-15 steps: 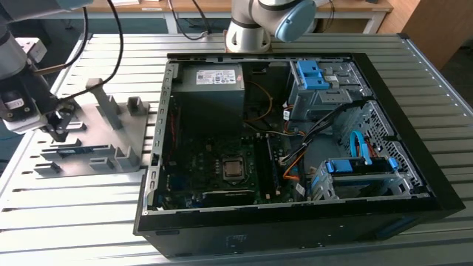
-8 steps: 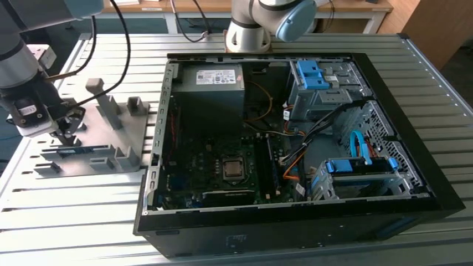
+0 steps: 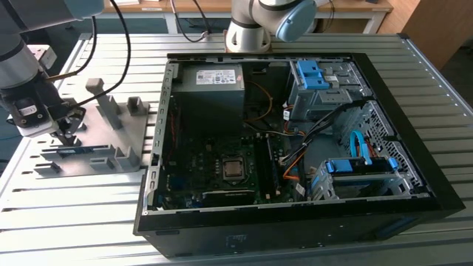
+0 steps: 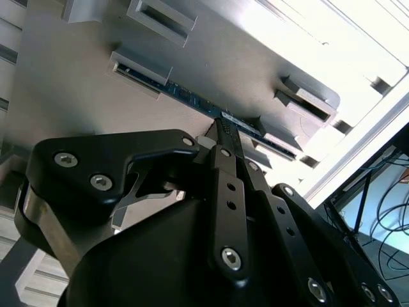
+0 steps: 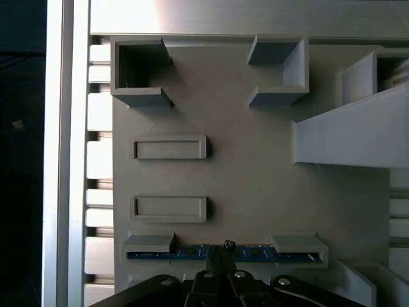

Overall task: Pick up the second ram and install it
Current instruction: 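Pick up the second ram and move it above second insertion slot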

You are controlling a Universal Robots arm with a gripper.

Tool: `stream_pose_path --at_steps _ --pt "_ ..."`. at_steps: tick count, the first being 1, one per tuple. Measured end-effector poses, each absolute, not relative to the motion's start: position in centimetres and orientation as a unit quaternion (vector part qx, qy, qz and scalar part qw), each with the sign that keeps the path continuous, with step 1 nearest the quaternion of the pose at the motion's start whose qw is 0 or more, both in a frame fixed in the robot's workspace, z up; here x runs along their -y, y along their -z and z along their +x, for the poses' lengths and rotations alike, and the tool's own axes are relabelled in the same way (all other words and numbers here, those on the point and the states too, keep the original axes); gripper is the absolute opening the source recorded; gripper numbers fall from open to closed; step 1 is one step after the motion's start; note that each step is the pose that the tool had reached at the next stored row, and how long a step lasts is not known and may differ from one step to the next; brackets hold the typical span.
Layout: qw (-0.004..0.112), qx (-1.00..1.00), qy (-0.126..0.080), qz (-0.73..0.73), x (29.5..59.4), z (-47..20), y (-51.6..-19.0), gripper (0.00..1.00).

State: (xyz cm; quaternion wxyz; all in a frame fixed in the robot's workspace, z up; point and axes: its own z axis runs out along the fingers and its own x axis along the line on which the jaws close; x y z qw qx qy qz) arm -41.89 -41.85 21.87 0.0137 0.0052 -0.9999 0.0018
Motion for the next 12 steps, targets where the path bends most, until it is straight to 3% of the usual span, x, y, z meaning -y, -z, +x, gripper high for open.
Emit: stream_pose_path --at_steps 12 --pt "0.014 1.000 -0.002 0.026 41.86 -41.88 -21.87 0.10"
